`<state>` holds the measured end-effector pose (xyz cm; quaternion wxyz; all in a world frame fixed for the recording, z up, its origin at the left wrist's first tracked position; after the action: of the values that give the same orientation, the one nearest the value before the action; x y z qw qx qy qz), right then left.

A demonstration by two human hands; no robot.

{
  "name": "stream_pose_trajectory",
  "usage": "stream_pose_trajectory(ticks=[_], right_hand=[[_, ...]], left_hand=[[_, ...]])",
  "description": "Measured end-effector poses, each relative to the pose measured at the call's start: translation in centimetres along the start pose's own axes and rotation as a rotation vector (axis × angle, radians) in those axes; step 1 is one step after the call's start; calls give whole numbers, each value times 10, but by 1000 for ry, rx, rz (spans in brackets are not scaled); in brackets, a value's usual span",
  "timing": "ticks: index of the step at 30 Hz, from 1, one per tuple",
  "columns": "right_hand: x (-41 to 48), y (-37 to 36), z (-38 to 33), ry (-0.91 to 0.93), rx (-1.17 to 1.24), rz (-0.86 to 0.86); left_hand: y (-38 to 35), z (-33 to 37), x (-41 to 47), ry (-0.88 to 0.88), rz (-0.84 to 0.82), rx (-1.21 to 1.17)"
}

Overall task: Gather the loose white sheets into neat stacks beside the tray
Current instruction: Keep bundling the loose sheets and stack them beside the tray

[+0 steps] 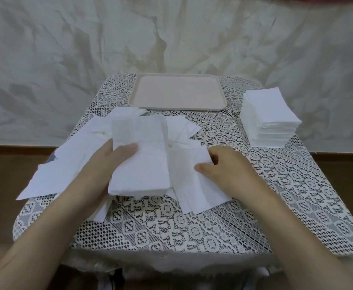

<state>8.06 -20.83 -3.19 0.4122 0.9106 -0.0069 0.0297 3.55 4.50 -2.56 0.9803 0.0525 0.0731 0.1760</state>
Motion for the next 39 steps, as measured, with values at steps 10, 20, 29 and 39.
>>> stream_pose_trajectory(ticks=[10, 20, 29, 39], right_hand=[[-6, 1, 17, -142, 287, -81], [-13, 60, -27, -100, 957, 83], [-35, 18, -65, 6, 640, 6], [-32, 12, -68, 59, 517, 66]], left_hand=[[-3, -3, -8, 23, 10, -121], [-6, 0, -15, -39, 95, -142], [-8, 2, -18, -80, 124, -132], [-7, -2, -17, -50, 63, -133]])
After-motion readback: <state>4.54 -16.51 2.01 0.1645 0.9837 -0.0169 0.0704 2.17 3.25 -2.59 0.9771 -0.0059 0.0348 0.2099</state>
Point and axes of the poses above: each hand's wrist, its own x-axis towards the middle knuckle, its own y-axis out of the back of the hand, z = x × y, the point moved 9 cm from there along x, towards the middle knuckle, and after that the axes turned 13 degrees about z, right-handed, at the moved point
